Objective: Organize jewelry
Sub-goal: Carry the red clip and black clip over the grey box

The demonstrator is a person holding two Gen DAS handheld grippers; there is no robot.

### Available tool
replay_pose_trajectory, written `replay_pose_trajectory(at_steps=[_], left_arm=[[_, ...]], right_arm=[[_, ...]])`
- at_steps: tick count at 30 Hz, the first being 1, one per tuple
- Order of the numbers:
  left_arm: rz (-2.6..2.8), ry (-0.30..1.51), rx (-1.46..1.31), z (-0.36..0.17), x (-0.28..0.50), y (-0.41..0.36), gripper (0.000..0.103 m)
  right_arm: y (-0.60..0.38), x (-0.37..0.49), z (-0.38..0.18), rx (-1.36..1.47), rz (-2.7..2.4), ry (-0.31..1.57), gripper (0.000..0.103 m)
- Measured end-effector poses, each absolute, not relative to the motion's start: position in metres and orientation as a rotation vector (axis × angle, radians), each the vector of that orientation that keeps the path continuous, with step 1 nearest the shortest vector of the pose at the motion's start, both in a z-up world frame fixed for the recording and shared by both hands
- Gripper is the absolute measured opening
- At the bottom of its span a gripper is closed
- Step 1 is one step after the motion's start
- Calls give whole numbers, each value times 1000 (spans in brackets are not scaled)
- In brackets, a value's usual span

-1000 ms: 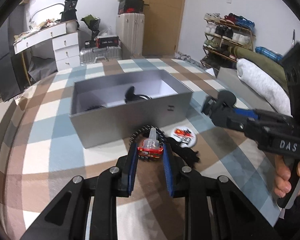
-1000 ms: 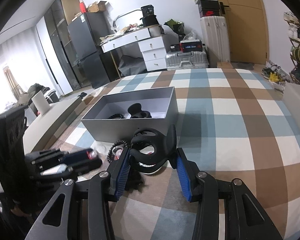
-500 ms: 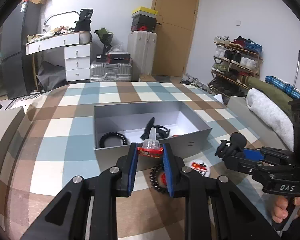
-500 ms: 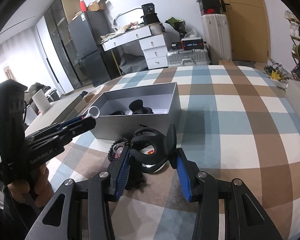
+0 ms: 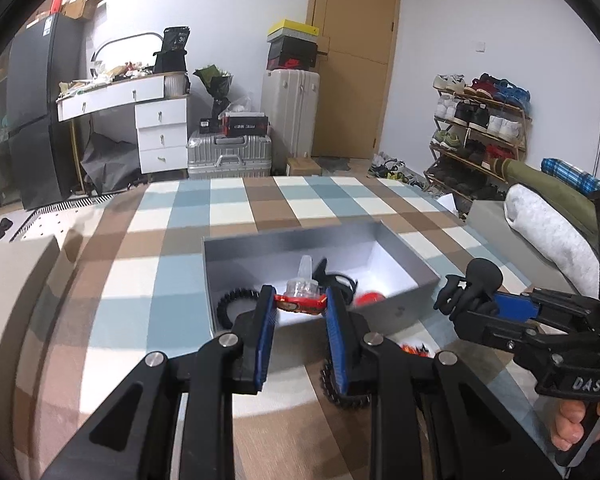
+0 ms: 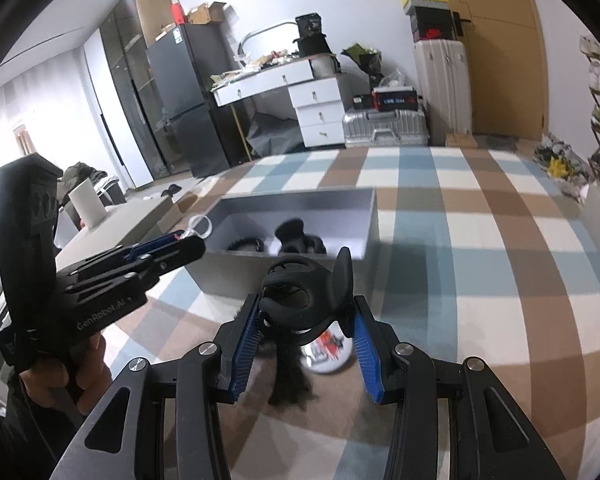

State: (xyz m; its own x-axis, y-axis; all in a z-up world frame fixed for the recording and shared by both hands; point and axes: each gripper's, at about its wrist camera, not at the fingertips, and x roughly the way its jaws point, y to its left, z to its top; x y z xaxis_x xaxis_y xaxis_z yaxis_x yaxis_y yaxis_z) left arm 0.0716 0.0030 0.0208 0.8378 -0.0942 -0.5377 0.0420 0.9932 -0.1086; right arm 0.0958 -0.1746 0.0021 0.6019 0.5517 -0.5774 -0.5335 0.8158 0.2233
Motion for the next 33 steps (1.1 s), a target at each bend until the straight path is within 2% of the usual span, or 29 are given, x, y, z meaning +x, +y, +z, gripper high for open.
replay_pose_trajectory(at_steps=[18, 33], left_arm=[[-8, 592, -113, 13, 93, 18, 20], [0, 624, -114, 7, 93, 16, 20]], right_arm=[[-145, 133, 15, 29, 634, 646, 43], [-139, 156, -2, 50, 603, 689, 43]])
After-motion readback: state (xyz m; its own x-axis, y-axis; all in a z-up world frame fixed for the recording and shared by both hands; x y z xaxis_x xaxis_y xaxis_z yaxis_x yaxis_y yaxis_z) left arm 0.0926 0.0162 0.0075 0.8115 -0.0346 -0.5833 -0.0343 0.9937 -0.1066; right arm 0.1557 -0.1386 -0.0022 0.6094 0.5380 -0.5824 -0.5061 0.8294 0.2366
